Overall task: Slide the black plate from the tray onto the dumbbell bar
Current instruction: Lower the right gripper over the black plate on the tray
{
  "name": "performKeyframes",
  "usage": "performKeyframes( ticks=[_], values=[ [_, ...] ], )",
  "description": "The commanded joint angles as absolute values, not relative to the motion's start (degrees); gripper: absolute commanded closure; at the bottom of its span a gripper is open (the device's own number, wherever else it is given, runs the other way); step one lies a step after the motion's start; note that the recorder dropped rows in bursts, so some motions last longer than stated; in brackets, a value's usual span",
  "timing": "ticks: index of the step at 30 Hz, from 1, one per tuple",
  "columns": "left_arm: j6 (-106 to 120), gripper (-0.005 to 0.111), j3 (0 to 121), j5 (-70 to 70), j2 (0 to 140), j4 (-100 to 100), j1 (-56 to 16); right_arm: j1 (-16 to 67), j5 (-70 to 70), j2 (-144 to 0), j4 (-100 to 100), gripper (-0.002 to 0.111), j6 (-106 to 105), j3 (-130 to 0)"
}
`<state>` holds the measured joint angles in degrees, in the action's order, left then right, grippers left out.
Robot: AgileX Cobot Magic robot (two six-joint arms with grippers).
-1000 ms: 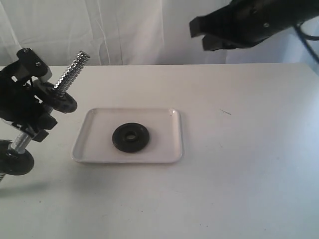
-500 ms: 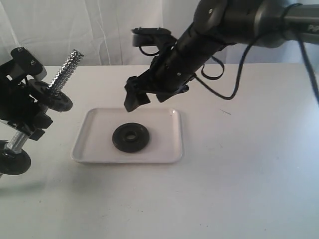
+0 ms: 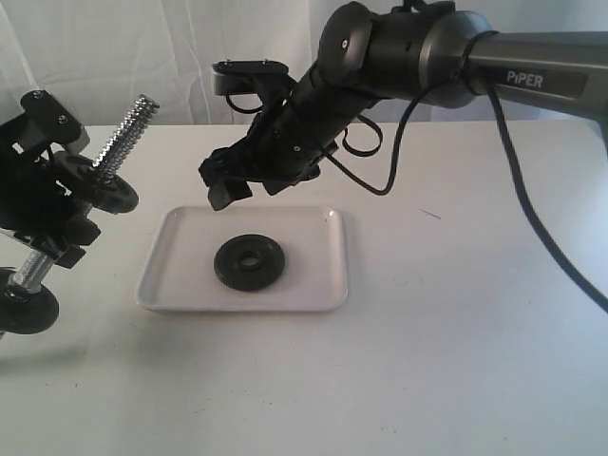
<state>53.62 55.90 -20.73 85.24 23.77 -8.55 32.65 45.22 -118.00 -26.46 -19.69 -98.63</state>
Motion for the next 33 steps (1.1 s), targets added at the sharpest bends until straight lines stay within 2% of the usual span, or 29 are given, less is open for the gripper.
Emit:
performKeyframes(
  ticks=[1,3,7,21,33],
  values=[
    [53.74,0.107,57.71,-16.20,81.60,26.95,-8.48,32.72,45.30,-117.26,-26.35,0.036,-16.91,-98.81],
    [53.74,0.107,57.71,-16.12,81.60,26.95,-8.48,32.83,45.30,-117.26,-26.35,0.030,-15.19,-98.81],
    [53.74,0.107,57.71,-16.12,81.60,26.95,-8.48,33.03,44.79,-117.26,-26.71,0.004,-13.62,-98.81],
    [53.74,0.107,57.71,-16.02,81.60,27.89,-8.48,33.18,46.35,-118.94,-27.19,0.003,-19.47,-98.92],
    [53.74,0.107,57.71,-16.58,81.60,28.65,-8.48,37.15,45.65,-123.70,-15.31,0.003,-20.77,-103.09]
  ],
)
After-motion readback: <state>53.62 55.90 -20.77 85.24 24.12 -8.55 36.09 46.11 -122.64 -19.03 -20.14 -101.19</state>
